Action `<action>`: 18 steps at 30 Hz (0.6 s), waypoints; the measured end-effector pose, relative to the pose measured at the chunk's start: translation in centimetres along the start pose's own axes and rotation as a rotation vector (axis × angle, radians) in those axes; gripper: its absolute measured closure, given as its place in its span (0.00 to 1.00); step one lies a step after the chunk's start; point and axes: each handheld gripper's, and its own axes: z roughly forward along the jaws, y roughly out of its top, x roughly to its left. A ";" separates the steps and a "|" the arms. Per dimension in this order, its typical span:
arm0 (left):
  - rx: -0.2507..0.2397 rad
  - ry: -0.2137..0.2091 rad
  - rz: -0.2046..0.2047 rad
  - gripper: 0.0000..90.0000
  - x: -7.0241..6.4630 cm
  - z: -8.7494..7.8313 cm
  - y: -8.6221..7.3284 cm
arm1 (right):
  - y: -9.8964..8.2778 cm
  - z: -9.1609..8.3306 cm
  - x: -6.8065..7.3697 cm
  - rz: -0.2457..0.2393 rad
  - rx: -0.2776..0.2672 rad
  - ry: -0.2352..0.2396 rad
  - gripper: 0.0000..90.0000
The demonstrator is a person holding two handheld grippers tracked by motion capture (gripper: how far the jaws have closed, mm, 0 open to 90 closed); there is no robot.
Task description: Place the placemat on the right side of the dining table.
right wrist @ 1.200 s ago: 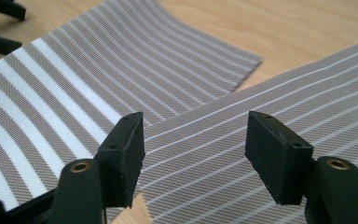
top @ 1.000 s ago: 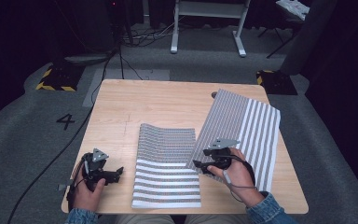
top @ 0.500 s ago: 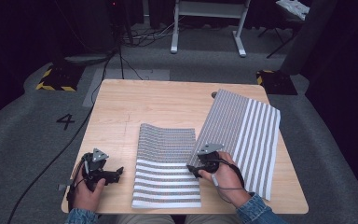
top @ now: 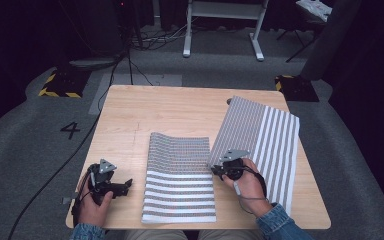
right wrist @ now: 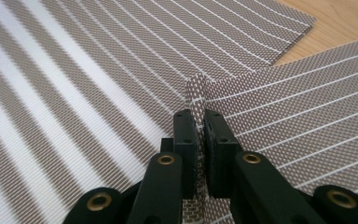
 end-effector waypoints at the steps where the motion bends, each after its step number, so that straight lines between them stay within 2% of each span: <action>1: 0.000 0.000 0.000 0.00 0.0 0.0 0.0 | -0.1 -0.2 0.1 -0.006 0.009 0.014 0.94; 8: 0.001 -0.001 0.000 0.00 0.0 0.0 0.0 | -2.9 -2.7 0.6 -0.025 0.070 0.086 0.91; 10: 0.000 0.000 -0.001 0.00 0.0 0.0 0.0 | -3.9 -3.3 0.5 -0.003 0.075 0.102 0.89; 11: 0.000 0.002 0.000 0.00 0.0 0.0 0.0 | -4.3 -3.7 0.3 -0.008 0.082 0.107 0.89; 13: 0.001 -0.002 0.000 0.00 0.0 0.0 0.0 | -4.9 -4.5 0.2 0.008 0.084 0.103 0.90; 14: 0.001 -0.002 0.000 0.00 0.0 0.0 0.0 | -5.1 -4.7 -0.1 -0.013 0.083 0.106 0.90; 18: 0.000 -0.001 0.000 0.00 0.0 0.0 0.0 | -5.9 -6.0 -0.5 0.001 0.090 0.098 0.91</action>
